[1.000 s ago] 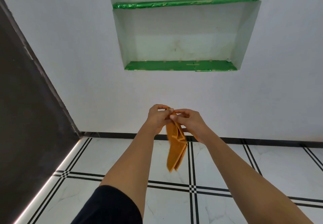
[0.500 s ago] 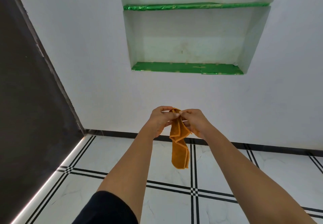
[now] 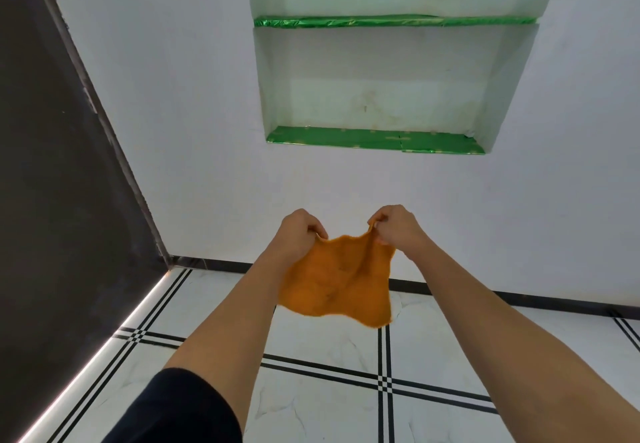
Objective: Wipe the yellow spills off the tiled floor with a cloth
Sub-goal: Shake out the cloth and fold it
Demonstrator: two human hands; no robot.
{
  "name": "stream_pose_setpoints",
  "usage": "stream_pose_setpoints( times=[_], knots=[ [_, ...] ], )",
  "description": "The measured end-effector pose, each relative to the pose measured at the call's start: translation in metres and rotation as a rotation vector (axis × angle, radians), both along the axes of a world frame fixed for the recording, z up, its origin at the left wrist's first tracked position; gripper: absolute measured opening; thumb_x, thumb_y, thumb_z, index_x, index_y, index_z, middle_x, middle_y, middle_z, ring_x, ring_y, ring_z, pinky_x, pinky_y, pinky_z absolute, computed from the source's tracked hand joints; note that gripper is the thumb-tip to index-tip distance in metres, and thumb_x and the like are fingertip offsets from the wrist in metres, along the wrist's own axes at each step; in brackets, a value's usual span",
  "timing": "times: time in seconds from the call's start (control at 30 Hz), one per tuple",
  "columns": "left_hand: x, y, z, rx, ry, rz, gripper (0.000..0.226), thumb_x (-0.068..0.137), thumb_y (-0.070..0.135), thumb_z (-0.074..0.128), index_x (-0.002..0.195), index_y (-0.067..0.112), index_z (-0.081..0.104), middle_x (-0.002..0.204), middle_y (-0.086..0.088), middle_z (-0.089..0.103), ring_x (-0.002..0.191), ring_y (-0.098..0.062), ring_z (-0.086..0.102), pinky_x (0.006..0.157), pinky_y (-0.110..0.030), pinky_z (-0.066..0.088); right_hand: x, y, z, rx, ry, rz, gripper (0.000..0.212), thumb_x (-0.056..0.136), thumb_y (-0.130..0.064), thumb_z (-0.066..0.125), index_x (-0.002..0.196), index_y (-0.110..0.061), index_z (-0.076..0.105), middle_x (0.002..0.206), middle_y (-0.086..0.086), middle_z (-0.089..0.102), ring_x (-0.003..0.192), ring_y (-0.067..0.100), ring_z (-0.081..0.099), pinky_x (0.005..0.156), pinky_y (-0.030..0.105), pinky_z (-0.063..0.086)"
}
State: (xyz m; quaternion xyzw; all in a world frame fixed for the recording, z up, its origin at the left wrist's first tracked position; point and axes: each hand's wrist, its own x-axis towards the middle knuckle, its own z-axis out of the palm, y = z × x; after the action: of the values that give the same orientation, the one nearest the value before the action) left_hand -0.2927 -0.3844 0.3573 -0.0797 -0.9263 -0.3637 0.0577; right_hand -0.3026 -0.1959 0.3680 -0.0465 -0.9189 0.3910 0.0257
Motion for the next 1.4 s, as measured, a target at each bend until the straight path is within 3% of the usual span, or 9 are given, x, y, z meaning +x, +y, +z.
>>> stream_pose_setpoints(
  times=[0.17, 0.3, 0.57, 0.7, 0.8, 0.93, 1.13, 1.3, 1.4],
  knots=[
    [0.009, 0.006, 0.004, 0.107, -0.044, -0.126, 0.030, 0.087, -0.008, 0.044, 0.081, 0.015, 0.062, 0.090, -0.002, 0.062, 0.087, -0.018, 0.061, 0.081, -0.027, 0.051, 0.006, -0.019, 0.000, -0.526, -0.051, -0.117, 0.020, 0.081, -0.015, 0.068, 0.088, 0.004, 0.066, 0.091, 0.021, 0.068, 0.085, 0.030, 0.066, 0.078, 0.035, 0.057],
    [0.013, 0.007, 0.007, 0.206, -0.048, -0.137, 0.021, 0.090, 0.000, 0.049, 0.100, 0.018, 0.053, 0.094, -0.005, 0.061, 0.088, -0.023, 0.062, 0.075, -0.031, 0.055, 0.010, -0.026, 0.004, -0.587, -0.082, -0.039, 0.025, 0.081, -0.011, 0.070, 0.100, -0.010, 0.054, 0.090, 0.007, 0.060, 0.081, 0.020, 0.059, 0.069, 0.029, 0.050],
    [0.011, 0.008, 0.018, 0.127, -0.039, -0.161, 0.062, 0.088, 0.008, 0.060, 0.139, 0.030, 0.033, 0.142, -0.002, 0.042, 0.082, -0.013, 0.059, 0.067, -0.018, 0.048, 0.008, -0.023, 0.028, -0.241, -0.172, 0.283, 0.030, 0.088, -0.002, 0.058, 0.109, -0.024, 0.055, 0.112, 0.008, 0.062, 0.095, 0.023, 0.063, 0.082, 0.031, 0.054],
    [0.006, 0.004, 0.024, 0.005, -0.087, -0.196, 0.042, 0.087, 0.012, 0.062, 0.126, 0.023, 0.049, 0.117, -0.009, 0.061, 0.092, -0.018, 0.058, 0.081, -0.031, 0.050, 0.009, -0.018, 0.034, -0.185, -0.148, 0.284, 0.024, 0.091, -0.002, 0.052, 0.103, -0.023, 0.057, 0.110, 0.010, 0.062, 0.090, 0.021, 0.062, 0.077, 0.027, 0.054],
    [0.004, 0.004, 0.027, 0.075, -0.094, -0.182, 0.032, 0.086, 0.016, 0.064, 0.115, 0.020, 0.051, 0.097, -0.006, 0.064, 0.086, -0.019, 0.061, 0.078, -0.029, 0.052, 0.012, -0.017, 0.031, -0.148, -0.178, 0.307, 0.016, 0.087, -0.023, 0.063, 0.101, -0.026, 0.058, 0.112, 0.005, 0.059, 0.095, 0.021, 0.059, 0.080, 0.030, 0.052],
    [0.000, 0.004, 0.033, 0.065, -0.081, -0.173, 0.027, 0.085, 0.019, 0.066, 0.104, 0.024, 0.047, 0.099, -0.004, 0.061, 0.091, -0.022, 0.060, 0.080, -0.034, 0.053, 0.012, -0.019, 0.026, 0.228, -0.119, 0.375, 0.048, 0.081, -0.036, 0.068, 0.122, -0.019, 0.050, 0.119, 0.001, 0.052, 0.102, 0.021, 0.051, 0.084, 0.032, 0.044],
    [-0.006, -0.012, 0.027, -0.193, -0.073, -0.204, 0.016, 0.084, 0.024, 0.064, 0.099, 0.021, 0.060, 0.096, 0.003, 0.058, 0.100, -0.020, 0.054, 0.091, -0.043, 0.046, 0.011, -0.009, 0.040, 0.042, -0.011, 0.374, 0.022, 0.089, -0.025, 0.060, 0.106, -0.011, 0.063, 0.104, 0.004, 0.058, 0.095, 0.021, 0.052, 0.078, 0.029, 0.040],
    [-0.001, -0.011, 0.027, 0.176, -0.053, -0.154, 0.010, 0.089, 0.018, 0.060, 0.097, 0.013, 0.065, 0.094, 0.000, 0.061, 0.089, -0.012, 0.055, 0.070, -0.019, 0.044, 0.007, -0.001, 0.048, 0.145, -0.110, 0.413, 0.027, 0.092, -0.025, 0.056, 0.114, -0.010, 0.058, 0.114, 0.008, 0.058, 0.096, 0.020, 0.051, 0.080, 0.030, 0.042],
    [-0.002, -0.002, 0.031, 0.297, -0.044, -0.131, 0.007, 0.089, 0.014, 0.060, 0.093, 0.015, 0.065, 0.091, 0.001, 0.063, 0.089, -0.013, 0.059, 0.074, -0.021, 0.047, 0.011, -0.004, 0.044, -0.049, -0.181, 0.422, 0.032, 0.088, -0.037, 0.058, 0.112, -0.016, 0.057, 0.112, 0.004, 0.059, 0.093, 0.018, 0.056, 0.077, 0.029, 0.046]
  ],
)
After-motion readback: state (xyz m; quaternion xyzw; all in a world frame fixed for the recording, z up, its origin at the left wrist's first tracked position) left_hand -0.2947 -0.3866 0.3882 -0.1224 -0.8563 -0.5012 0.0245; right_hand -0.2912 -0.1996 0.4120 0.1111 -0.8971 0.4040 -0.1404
